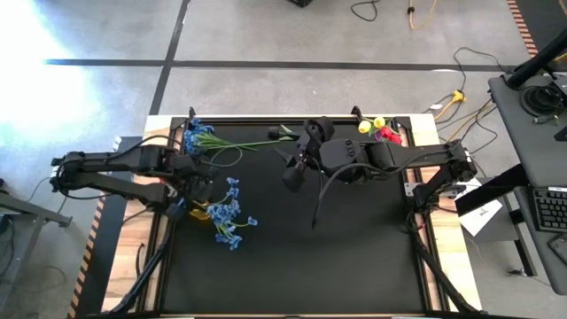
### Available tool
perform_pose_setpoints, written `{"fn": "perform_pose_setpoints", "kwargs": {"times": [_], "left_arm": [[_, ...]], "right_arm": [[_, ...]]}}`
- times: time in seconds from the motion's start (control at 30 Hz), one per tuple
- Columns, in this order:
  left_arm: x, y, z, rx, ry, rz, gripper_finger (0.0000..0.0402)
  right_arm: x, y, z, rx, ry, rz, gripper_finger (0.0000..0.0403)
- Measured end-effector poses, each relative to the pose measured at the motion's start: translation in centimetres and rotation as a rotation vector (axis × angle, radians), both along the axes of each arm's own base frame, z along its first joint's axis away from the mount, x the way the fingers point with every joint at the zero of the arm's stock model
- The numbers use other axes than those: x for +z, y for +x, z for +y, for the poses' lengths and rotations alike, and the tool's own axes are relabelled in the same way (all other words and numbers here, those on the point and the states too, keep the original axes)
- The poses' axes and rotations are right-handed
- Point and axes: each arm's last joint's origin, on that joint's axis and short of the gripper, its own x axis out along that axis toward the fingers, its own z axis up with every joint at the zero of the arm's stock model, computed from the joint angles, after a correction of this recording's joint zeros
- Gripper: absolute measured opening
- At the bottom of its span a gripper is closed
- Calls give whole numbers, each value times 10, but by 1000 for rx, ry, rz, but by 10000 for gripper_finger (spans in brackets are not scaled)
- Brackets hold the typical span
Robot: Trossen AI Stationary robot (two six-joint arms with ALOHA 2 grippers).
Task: Sort flowers into vase by color
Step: Put the bottom blue flowers into the yellow vase
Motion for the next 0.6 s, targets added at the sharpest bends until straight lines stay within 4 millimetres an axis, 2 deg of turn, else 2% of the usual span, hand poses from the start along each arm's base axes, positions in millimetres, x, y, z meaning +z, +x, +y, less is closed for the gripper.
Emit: {"fn": "perform_pose_setpoints", "kwargs": {"times": [0.1, 0.27, 0.6], "left_arm": [[0, 1, 0, -1, -17, 2, 95], [0, -1, -2, 15, -71, 19, 14], [12, -27, -3, 134, -130, -13, 1]], "right_arm": [[0, 0, 0, -1, -1, -2, 238], [0, 0, 0, -2, 0, -2, 238], [0, 0, 0, -4, 7, -6, 238]]}}
